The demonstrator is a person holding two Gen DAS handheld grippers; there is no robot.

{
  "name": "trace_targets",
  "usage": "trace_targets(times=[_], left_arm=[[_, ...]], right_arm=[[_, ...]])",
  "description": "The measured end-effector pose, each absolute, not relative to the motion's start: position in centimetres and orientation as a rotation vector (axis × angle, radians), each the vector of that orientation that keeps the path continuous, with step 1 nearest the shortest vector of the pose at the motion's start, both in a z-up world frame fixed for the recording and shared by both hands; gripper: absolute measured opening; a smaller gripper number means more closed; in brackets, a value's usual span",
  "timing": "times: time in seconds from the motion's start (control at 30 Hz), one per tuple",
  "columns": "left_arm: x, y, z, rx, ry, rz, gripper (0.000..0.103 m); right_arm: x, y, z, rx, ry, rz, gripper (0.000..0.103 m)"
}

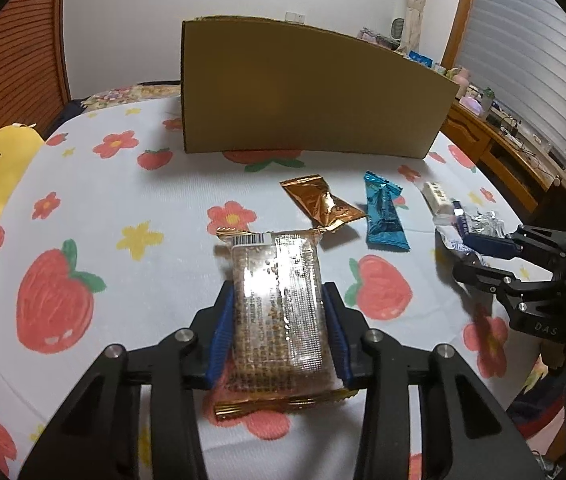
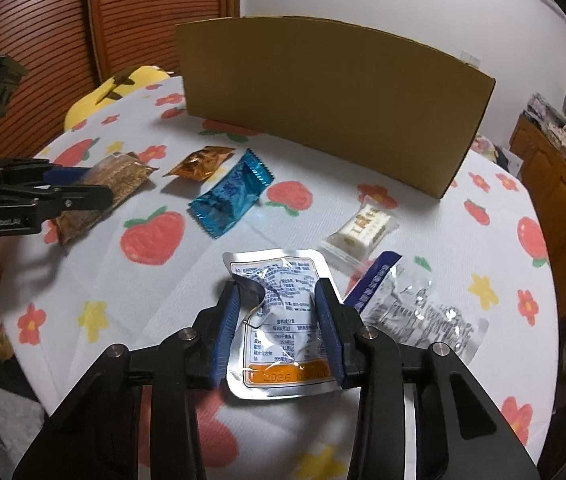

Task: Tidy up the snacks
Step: 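Grasp the clear wafer bar packet with the left tool while the right tool grasps the orange-striped silver packet, then carry both packets over the box and open both tools to drop them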

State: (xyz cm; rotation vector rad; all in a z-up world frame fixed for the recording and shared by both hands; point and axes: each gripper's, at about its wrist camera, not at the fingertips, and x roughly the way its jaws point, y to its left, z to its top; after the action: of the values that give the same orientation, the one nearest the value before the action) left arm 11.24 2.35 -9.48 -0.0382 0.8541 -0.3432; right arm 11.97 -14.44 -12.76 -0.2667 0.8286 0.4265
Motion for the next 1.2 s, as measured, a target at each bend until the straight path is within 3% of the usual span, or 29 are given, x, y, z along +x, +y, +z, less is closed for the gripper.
trace_targets(times=[1.2], left_arm=[[9.8, 1.5, -2.6, -0.023, 0.644, -0.364, 0.040]], right_arm=[[9.5, -15.8, -6.8, -0.150, 0.647, 0.467, 0.034]])
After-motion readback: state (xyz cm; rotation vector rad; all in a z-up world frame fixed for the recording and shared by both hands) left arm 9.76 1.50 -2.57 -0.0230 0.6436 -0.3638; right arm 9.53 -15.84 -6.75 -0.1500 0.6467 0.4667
